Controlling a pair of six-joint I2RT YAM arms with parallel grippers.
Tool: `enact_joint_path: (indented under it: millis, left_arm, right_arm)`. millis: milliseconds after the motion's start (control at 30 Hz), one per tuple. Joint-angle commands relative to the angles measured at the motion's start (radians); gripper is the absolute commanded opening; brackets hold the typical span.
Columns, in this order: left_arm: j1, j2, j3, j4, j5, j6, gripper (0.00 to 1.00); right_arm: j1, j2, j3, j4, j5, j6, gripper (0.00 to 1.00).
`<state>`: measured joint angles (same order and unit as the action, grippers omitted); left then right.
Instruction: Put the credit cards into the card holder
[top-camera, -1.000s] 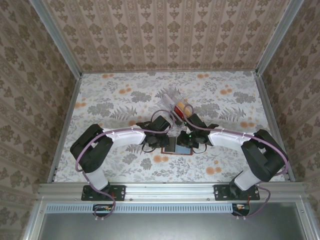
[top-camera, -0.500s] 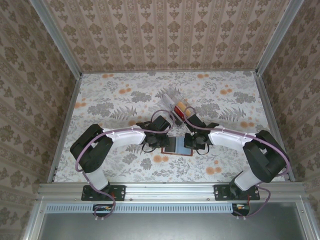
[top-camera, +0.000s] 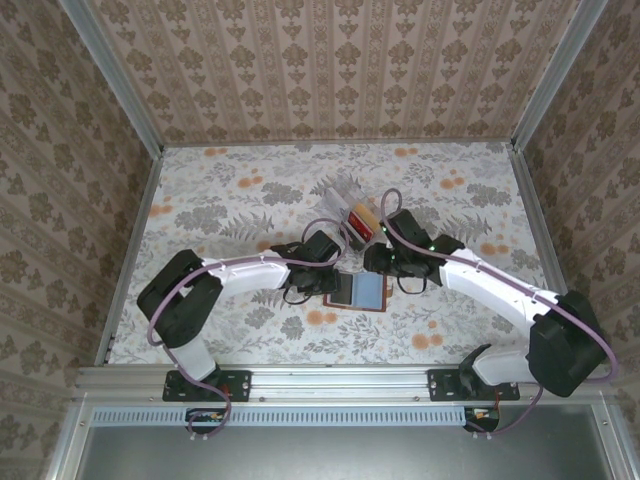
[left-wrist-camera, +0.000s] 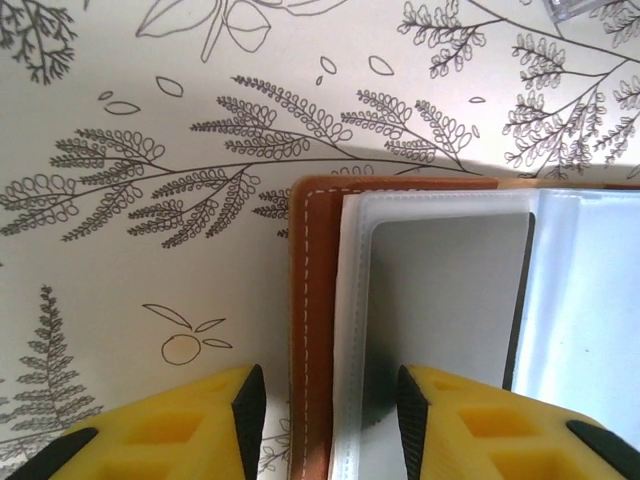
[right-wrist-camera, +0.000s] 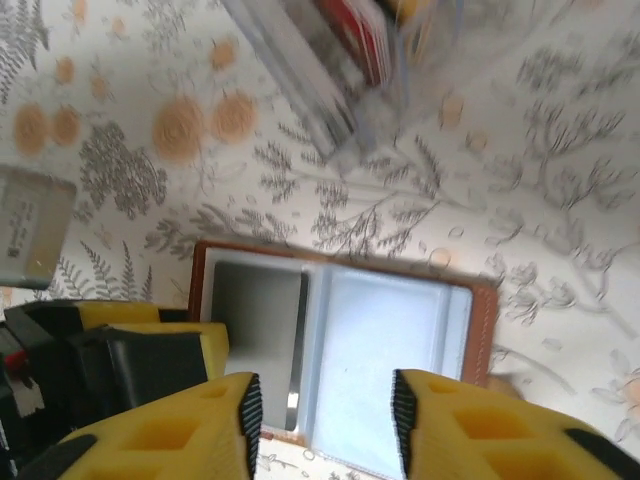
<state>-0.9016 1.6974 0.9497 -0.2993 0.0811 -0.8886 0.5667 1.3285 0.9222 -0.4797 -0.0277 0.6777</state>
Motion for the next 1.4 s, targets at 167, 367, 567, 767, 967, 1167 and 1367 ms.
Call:
enact_joint_path:
  millis: [167,367,567,767,967,1167,1367]
  left_arm:
    - [0.016,-0.075,-0.007,-0.017,-0.03,0.031,0.52]
    - [0.036,-0.105,-0.026,0.033,-0.021,0.036,0.57]
    - [0.078,-0.14,-0.063,0.091,-0.002,0.021,0.6]
    - [0.13,-0.15,-0.095,0.159,0.034,0.0,0.63]
    - [0.153,-0.156,-0.094,0.173,0.029,-0.004,0.63]
    - [0.169,-0.162,-0.111,0.184,0.029,-0.007,0.64]
    - [0.184,-0.181,-0.141,0.195,0.028,-0.015,0.64]
  right_arm:
    - [-0.057,0.118,0.192,-0.148,0.034,-0.182,0.48]
    - [-0.053,0.242,0.313,-0.203,0.009,-0.259,0.46]
    - [-0.032,0.375,0.443,-0.282,0.118,-0.344,0.44]
    - [-0.003,0.522,0.59,-0.351,0.241,-0.407,0.4]
    - [0.036,0.634,0.726,-0.412,0.425,-0.467,0.4]
    - [0.047,0.709,0.805,-0.436,0.477,-0.51,0.4]
    - [0.057,0.746,0.833,-0.443,0.509,-0.525,0.4]
